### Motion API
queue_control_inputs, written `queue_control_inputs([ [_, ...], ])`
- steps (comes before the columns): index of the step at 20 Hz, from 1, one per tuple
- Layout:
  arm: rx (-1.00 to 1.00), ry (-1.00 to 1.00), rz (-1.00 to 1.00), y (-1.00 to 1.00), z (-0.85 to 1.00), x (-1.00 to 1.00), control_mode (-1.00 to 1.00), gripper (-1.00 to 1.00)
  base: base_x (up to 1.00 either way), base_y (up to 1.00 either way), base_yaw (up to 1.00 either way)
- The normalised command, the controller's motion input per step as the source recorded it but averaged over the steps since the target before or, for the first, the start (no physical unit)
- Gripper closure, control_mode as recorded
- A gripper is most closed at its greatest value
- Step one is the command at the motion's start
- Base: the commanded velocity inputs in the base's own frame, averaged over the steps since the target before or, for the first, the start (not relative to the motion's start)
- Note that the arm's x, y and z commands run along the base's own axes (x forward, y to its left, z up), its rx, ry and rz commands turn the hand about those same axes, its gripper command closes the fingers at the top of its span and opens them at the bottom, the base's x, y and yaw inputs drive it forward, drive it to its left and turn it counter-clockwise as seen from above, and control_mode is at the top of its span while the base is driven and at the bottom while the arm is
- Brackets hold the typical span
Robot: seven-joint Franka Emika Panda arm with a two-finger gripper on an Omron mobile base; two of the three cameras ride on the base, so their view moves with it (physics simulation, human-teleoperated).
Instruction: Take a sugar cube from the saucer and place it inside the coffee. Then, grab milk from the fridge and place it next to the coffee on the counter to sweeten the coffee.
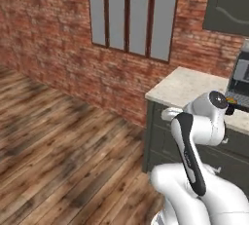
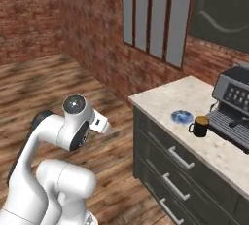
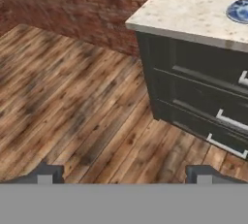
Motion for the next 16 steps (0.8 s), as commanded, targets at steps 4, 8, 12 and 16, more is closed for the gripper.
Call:
queue_control_inputs([
  [4, 0.0, 0.0, 0.0, 0.0, 0.0, 0.0, 1.0, -1.0, -0.25, 0.41, 0.88],
  [8, 0.0, 0.0, 0.0, 0.0, 0.0, 0.0, 1.0, -1.0, -0.17, 0.35, 0.83],
  [12, 0.0, 0.0, 0.0, 0.0, 0.0, 0.0, 1.0, -1.0, -0.05, 0.16, 0.73],
  [16, 0.0, 0.0, 0.0, 0.0, 0.0, 0.0, 1.0, -1.0, 0.0, 0.16, 0.63],
])
